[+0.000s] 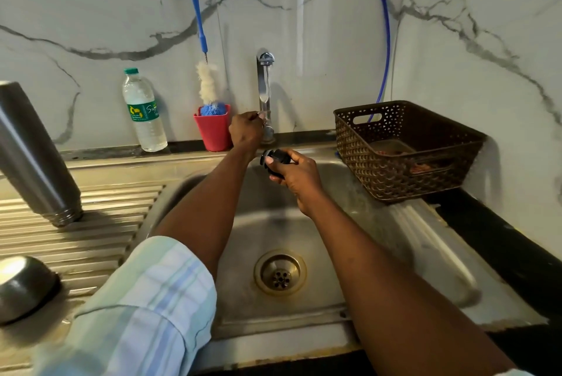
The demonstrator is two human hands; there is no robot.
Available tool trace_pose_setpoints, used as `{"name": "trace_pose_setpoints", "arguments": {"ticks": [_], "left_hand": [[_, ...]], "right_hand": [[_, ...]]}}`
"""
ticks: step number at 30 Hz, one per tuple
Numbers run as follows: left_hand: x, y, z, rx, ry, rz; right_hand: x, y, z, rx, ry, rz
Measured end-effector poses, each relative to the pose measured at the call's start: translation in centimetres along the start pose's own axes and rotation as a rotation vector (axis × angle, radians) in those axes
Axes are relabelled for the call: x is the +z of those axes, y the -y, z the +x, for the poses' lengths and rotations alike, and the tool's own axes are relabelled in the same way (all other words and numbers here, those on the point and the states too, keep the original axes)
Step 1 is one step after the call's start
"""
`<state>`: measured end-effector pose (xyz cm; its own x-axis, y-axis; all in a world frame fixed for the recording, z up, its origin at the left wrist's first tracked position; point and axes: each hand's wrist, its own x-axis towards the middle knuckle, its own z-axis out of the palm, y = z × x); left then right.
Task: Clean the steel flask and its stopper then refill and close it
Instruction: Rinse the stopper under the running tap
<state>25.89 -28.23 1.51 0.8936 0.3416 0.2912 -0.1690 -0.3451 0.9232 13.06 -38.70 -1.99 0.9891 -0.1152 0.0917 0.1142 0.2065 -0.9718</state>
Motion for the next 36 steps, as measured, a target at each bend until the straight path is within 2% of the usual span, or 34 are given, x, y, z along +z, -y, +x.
{"name": "trace_pose_setpoints", "arguments": {"ticks": [6,11,13,15,18,25,36], "left_hand": [[-1.1,0.3,-1.4,-0.126,0.079,-0.117],[-4.2,1.5,-5.9,-0.435,0.331,-0.268],[-5.3,2.0,-7.5,-0.484,0.414,-0.32],[-6.0,2.4,-8.6,-0.457,0.435,-0.349],[-6.3,3.1,-10.1,-0.413,0.425,-0.448],[-5.4,3.5,-11.0,-0.348,0.265,-0.515],[-4.2,3.1,-11.7,-0.292,0.231,-0.454]], "right_hand": [[0.0,-0.5,0.4,0.051,0.003,0.004],[0.4,-0.7,0.7,0.097,0.027,-0.073],[0.5,-0.8,0.8,0.089,0.007,-0.147],[0.5,-0.9,0.6,0.059,-0.022,-0.194],[0.5,-0.7,0.1,0.033,-0.044,-0.129],[0.6,-1.3,0.3,0.048,-0.019,-0.162],[-0.2,-1.6,0.8,0.097,-0.106,-0.287]]}}
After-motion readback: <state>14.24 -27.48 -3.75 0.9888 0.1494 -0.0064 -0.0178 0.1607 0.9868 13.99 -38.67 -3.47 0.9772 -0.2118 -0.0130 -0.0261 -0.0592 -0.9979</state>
